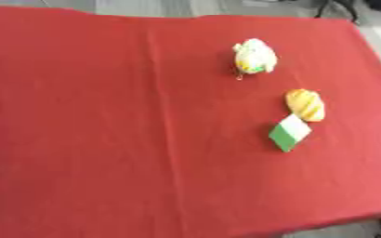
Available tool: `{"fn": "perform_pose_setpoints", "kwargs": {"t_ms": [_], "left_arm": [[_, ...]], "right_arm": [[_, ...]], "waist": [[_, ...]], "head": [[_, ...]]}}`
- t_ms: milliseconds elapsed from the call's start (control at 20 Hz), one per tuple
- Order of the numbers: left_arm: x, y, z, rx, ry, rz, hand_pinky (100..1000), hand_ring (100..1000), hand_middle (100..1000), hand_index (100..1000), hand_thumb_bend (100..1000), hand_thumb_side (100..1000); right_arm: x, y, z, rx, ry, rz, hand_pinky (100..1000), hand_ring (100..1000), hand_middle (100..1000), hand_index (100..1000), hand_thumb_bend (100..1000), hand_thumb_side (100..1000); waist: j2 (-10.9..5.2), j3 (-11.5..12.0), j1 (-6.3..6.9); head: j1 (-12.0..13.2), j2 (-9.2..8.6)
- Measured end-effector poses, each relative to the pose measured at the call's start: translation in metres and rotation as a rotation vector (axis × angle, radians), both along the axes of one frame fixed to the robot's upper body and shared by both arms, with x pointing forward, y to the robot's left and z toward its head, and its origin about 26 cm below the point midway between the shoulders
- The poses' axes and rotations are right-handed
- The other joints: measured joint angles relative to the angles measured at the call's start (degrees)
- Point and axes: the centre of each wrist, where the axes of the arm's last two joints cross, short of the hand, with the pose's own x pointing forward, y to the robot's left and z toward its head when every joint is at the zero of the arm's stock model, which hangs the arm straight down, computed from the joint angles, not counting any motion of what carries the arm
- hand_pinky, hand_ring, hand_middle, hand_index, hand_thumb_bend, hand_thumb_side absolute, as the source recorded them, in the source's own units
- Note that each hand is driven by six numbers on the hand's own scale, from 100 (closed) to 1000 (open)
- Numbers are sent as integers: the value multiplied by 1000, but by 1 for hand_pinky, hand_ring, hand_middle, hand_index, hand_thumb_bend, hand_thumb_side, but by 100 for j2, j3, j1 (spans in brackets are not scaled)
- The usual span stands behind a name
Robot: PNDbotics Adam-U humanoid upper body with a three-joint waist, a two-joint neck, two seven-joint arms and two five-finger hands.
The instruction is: Pick up the objects with one hand, pass them to the other hand, and then place them into the box on the other side of the table.
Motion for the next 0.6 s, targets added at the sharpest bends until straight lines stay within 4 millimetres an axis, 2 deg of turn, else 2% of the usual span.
{"fn": "perform_pose_setpoints", "kwargs": {"t_ms": [200,600], "left_arm": [[0,0,0,-1,-1,2,1000,757,735,733,118,688],[0,0,0,-1,0,2,1000,757,735,733,120,688]], "right_arm": [[0,0,2,2,-15,-13,794,829,786,739,406,554],[-2,-1,6,5,-57,-60,792,825,785,731,406,548]], "waist": [[0,0,0],[0,1,0]], "head": [[137,0],[175,0]]}}
